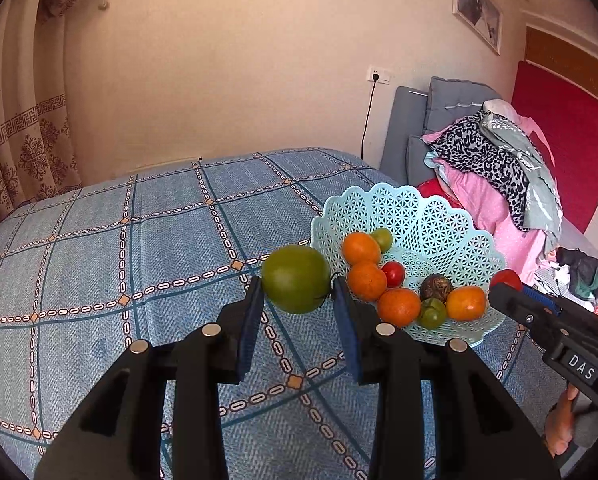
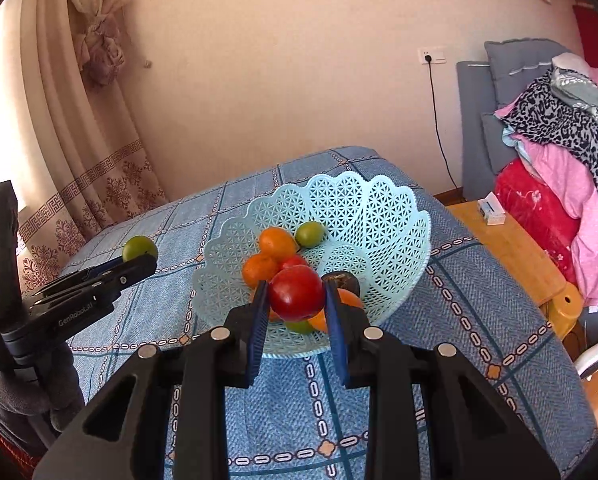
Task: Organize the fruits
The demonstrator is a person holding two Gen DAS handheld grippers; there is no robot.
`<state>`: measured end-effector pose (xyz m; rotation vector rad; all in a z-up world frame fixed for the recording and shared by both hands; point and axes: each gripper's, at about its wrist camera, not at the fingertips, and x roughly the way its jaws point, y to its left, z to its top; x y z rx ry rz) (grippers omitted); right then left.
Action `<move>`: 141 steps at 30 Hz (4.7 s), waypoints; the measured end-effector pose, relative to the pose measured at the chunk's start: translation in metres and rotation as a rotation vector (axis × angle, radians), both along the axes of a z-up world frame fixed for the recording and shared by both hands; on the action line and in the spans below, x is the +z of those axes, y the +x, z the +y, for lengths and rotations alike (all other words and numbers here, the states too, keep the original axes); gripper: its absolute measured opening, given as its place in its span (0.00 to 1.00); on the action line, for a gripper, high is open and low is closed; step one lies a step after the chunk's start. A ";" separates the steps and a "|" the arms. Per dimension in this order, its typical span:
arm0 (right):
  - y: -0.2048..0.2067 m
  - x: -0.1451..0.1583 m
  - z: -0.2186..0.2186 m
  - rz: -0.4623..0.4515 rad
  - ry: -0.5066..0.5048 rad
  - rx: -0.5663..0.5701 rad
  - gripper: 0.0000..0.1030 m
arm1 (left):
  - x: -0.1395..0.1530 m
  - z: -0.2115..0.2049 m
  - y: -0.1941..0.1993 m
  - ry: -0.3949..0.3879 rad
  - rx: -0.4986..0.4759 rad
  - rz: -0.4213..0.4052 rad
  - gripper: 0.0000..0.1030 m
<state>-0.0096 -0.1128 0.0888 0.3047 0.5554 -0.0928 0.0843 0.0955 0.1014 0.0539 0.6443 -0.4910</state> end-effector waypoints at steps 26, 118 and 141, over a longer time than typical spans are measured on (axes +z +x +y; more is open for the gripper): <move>0.007 -0.006 -0.042 -0.061 -0.020 -0.141 0.49 | 0.004 -0.063 -0.003 0.054 -0.086 0.000 0.35; -0.044 0.018 0.002 -0.002 -0.162 -0.189 0.88 | 0.049 -0.039 -0.064 0.208 0.144 -0.289 0.97; -0.035 0.015 0.009 0.020 -0.190 -0.168 0.88 | 0.040 -0.043 -0.058 0.229 0.149 -0.272 0.97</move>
